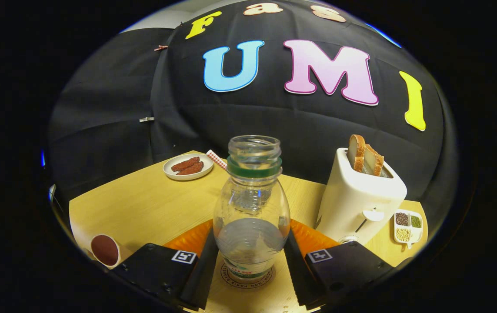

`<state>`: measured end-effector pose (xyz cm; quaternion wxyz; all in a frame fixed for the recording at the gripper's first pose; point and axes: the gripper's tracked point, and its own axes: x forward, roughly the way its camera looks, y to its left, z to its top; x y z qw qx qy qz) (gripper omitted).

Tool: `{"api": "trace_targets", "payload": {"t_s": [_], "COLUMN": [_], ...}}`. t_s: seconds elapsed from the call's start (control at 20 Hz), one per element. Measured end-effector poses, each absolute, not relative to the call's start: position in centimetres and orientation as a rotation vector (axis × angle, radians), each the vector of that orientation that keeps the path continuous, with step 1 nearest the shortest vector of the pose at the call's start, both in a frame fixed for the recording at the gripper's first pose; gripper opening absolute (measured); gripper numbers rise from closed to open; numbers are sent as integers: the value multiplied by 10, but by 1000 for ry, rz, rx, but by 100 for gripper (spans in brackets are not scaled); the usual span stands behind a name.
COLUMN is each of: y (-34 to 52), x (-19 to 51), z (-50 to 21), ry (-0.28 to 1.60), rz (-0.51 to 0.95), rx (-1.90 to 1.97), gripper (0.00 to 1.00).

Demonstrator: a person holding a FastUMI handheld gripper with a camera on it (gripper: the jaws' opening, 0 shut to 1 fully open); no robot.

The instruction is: Take the bottle from table, then pour the juice into the cup, finally place the bottle on the coaster

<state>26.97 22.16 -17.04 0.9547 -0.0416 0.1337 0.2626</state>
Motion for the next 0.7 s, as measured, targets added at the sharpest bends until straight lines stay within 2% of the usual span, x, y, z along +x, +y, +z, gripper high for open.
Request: {"api": "trace_targets", "payload": {"t_s": [0.4, 0.5, 0.55, 0.6, 0.7], "y": [218, 213, 212, 211, 214], "x": [266, 266, 267, 264, 258], "z": [-172, -168, -169, -166, -164], "ry": [286, 275, 266, 260, 263], "rz": [528, 510, 502, 502, 513], "rx": [-92, -119, -139, -150, -145], "gripper": [81, 85, 97, 100, 98]}}
